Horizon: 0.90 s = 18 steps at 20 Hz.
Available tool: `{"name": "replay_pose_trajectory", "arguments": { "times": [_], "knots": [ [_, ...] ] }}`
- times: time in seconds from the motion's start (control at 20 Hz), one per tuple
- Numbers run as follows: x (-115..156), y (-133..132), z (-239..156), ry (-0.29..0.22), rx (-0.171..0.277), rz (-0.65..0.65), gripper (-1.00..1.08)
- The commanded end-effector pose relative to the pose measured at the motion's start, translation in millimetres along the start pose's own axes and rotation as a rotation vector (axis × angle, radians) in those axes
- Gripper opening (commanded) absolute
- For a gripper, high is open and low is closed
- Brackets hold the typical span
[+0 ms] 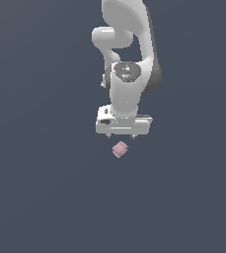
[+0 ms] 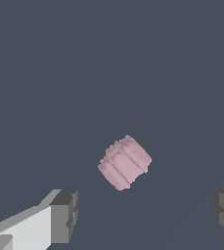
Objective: Pick up the object and move it to a goal position.
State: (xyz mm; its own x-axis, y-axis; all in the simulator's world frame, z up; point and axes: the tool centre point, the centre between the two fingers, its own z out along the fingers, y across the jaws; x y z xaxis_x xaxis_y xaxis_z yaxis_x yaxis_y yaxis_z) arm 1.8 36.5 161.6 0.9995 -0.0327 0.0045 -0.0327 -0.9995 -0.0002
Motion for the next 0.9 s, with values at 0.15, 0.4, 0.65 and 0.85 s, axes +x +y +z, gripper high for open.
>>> {"name": "replay_pose_trajectory", "arguments": {
  "times": [0.15, 0.4, 0.65, 0.85],
  "knots": [
    [-1, -1, 10, -0.002, 0.003, 0.111, 1.0],
    [-2, -2, 22, -0.004, 0.005, 0.247, 1.0],
    [-3, -2, 34, -0.006, 0.005, 0.388, 1.0],
    [-5, -2, 43, -0.007, 0.005, 0.501, 1.0]
  ]
}}
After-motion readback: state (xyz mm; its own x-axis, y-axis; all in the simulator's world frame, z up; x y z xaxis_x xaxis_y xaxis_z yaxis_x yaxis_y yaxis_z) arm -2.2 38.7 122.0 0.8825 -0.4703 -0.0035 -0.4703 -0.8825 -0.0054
